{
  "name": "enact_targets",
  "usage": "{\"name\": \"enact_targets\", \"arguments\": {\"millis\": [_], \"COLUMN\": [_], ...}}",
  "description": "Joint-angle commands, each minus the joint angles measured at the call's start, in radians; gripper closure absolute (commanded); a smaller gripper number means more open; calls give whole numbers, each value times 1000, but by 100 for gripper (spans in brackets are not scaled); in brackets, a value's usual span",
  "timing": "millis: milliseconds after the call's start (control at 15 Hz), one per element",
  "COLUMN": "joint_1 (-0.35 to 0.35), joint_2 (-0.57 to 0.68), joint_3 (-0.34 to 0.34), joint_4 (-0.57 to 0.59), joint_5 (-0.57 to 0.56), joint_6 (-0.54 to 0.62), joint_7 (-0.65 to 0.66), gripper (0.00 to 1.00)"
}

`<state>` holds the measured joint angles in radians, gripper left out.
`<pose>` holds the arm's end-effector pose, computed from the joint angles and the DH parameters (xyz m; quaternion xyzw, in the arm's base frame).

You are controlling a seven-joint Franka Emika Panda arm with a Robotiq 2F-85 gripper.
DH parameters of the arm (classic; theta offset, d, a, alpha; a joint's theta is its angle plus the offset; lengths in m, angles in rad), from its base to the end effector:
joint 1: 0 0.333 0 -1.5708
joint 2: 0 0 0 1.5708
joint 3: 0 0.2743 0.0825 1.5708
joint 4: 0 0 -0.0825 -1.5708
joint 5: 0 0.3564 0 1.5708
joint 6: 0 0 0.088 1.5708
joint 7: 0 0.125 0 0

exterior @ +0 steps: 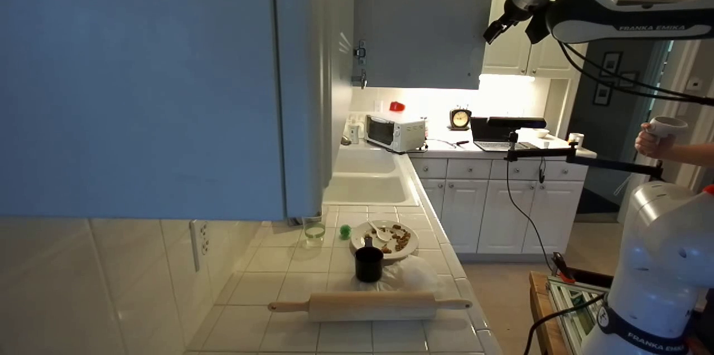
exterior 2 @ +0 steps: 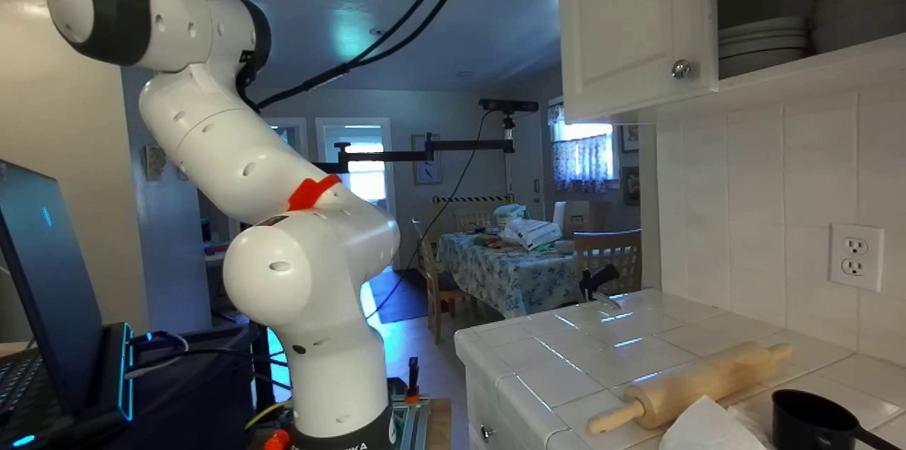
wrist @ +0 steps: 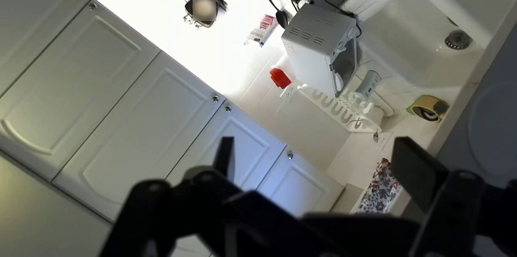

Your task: Open the right cabinet door.

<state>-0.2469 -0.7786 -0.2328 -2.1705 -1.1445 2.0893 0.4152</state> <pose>0.2700 -0.2517 0.7095 0.7912 -0.2697 0.2889 0.4668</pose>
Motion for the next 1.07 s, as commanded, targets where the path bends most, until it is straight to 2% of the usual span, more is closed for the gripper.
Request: {"name": "enact_targets", "arguments": {"millis": [0,333,1000], "joint_1": [-16,-40,-64], "joint_2": [74,118,203], "joint_3": [-17,-46,-108], "joint_4": [63,93,149], "joint_5": [-19,-9,33], "joint_6": [27,48,47], "joint_7": [65,106,111], "gripper": [0,0,0]}}
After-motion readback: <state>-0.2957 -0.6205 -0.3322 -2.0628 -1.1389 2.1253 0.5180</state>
